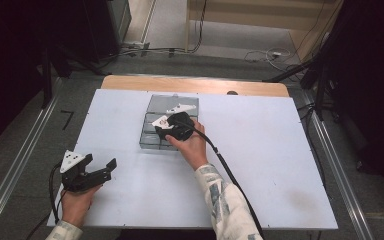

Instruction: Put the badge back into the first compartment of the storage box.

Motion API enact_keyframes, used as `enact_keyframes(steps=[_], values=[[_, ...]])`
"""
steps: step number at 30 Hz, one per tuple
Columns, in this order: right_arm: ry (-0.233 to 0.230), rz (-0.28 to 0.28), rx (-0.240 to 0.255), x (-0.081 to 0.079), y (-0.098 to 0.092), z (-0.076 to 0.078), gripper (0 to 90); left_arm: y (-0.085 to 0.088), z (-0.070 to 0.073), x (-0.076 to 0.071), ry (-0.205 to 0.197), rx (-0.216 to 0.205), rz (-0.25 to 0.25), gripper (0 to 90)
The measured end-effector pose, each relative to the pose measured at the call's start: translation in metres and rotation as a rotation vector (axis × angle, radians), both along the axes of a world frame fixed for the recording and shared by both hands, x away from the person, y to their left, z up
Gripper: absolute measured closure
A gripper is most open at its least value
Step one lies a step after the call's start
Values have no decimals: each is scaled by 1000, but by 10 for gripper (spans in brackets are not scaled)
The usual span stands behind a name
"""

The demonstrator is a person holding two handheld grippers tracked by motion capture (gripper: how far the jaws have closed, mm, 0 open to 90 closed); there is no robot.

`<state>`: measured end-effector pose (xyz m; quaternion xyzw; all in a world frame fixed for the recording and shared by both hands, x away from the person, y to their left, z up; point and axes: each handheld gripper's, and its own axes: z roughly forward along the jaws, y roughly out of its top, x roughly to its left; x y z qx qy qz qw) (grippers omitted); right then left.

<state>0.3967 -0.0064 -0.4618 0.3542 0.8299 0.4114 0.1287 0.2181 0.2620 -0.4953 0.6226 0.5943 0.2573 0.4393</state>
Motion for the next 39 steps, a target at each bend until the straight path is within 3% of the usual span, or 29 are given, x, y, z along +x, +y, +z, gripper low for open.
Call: enact_keyframes(steps=[24, 28, 32, 39], values=[[25, 6, 7, 17, 29, -5, 311, 1, -1, 0, 6, 3, 1, 112], [81, 24, 53, 23, 34, -9, 309, 0, -2, 1, 11, 6, 0, 112], [98, 25, 68, 24, 37, -12, 235, 0, -2, 1, 8, 6, -1, 112], [87, 34, 12, 17, 20, 1, 195, 2, -2, 0, 8, 6, 6, 112]])
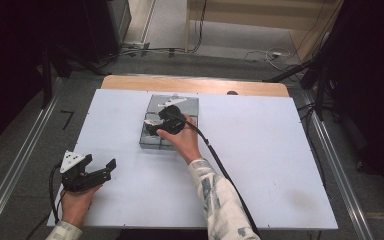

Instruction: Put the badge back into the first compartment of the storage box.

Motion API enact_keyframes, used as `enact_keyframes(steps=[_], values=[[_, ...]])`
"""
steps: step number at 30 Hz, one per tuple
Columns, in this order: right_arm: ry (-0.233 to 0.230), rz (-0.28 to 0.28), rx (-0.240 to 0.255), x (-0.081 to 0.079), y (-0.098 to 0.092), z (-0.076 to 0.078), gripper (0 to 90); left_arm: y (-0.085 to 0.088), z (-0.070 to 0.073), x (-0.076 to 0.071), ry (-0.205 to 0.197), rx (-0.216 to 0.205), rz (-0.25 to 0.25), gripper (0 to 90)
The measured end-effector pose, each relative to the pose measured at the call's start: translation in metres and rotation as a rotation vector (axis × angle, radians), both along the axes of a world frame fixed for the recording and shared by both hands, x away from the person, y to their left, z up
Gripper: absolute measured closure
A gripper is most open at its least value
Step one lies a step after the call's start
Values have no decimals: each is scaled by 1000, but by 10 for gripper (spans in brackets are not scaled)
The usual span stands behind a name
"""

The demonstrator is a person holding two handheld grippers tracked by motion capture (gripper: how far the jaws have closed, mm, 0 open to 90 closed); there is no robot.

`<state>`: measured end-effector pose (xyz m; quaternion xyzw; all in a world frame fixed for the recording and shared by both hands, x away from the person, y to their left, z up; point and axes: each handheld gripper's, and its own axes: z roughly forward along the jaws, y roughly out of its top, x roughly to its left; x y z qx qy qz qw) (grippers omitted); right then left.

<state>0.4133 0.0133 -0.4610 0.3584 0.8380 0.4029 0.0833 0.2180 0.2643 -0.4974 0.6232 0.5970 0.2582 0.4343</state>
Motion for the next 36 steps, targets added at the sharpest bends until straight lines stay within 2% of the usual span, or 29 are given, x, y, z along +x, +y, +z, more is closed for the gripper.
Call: enact_keyframes(steps=[6, 12, 20, 26, 36], values=[[-34, -27, -42, -9, -38, 6, 195, 0, 1, 0, -2, 6, 8, 112], [-45, -62, -57, -18, -73, 7, 197, -1, -1, 2, 8, 17, 10, 112], [-56, -95, -59, -29, -111, 8, 196, -2, -3, 4, 13, 30, 16, 112], [-71, -113, -44, -36, -129, 8, 196, -3, -3, 5, 13, 35, 10, 112], [-74, -118, -45, -43, -139, 6, 196, -3, -3, 4, 11, 31, 12, 112]])
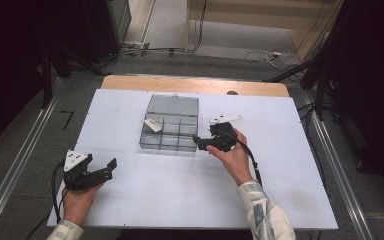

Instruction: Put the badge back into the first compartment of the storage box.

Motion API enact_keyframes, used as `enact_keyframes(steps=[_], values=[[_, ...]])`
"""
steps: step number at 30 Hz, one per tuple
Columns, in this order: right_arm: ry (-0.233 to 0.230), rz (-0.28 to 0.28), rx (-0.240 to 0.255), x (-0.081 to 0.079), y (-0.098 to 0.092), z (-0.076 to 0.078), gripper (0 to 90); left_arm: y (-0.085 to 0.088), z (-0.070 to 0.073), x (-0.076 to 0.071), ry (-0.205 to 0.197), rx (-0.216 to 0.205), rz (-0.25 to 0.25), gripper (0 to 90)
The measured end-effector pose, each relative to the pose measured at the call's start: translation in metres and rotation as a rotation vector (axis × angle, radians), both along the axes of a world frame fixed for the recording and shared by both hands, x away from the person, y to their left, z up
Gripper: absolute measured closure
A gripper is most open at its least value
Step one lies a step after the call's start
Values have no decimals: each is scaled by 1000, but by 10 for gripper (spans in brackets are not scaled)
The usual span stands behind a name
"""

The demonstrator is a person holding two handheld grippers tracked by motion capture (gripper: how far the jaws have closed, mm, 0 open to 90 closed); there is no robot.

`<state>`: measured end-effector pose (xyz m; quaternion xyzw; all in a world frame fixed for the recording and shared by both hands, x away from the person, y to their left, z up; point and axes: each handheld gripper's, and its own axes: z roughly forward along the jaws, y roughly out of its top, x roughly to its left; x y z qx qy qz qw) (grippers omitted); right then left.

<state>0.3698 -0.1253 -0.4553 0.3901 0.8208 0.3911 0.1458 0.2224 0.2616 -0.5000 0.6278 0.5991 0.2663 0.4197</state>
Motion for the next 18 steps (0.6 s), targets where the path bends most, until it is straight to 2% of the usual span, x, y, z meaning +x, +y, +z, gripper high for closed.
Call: enact_keyframes(steps=[18], values=[[-11, -42, 12, -9, -29, -3, 196, -1, -1, 1, 5, 2, 1, 112]])
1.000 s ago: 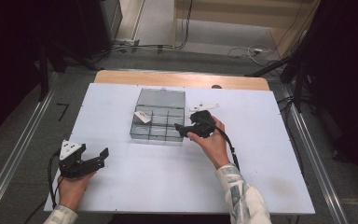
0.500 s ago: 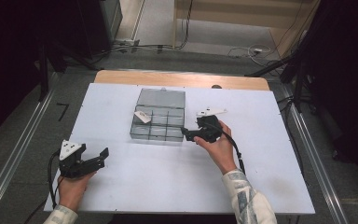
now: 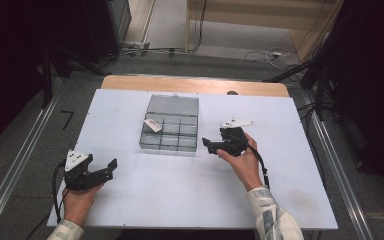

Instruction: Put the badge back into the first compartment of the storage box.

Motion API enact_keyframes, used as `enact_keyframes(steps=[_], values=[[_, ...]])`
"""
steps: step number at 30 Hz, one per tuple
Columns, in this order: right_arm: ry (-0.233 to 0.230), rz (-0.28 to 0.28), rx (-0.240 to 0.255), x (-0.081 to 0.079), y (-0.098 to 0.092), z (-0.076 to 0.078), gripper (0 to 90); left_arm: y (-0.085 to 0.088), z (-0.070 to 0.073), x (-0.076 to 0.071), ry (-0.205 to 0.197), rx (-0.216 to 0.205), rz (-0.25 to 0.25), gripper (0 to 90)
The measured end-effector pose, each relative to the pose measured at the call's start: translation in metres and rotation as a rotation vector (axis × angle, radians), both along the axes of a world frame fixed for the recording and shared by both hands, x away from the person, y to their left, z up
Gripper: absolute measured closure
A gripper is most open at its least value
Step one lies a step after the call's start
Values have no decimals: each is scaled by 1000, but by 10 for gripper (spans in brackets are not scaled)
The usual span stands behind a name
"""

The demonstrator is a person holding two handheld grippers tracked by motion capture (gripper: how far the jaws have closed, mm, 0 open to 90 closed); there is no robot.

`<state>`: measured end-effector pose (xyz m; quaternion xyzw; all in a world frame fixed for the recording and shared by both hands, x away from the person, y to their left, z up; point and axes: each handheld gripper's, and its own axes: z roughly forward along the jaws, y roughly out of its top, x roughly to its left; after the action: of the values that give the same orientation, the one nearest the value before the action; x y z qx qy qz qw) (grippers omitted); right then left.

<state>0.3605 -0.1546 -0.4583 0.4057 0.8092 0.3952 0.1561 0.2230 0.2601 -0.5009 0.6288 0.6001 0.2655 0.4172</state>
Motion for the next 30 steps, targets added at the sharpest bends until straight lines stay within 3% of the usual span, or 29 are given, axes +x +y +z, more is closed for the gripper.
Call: enact_keyframes(steps=[30], values=[[-9, -64, -13, -14, -44, -7, 195, 0, 0, -1, -1, 2, -4, 112]])
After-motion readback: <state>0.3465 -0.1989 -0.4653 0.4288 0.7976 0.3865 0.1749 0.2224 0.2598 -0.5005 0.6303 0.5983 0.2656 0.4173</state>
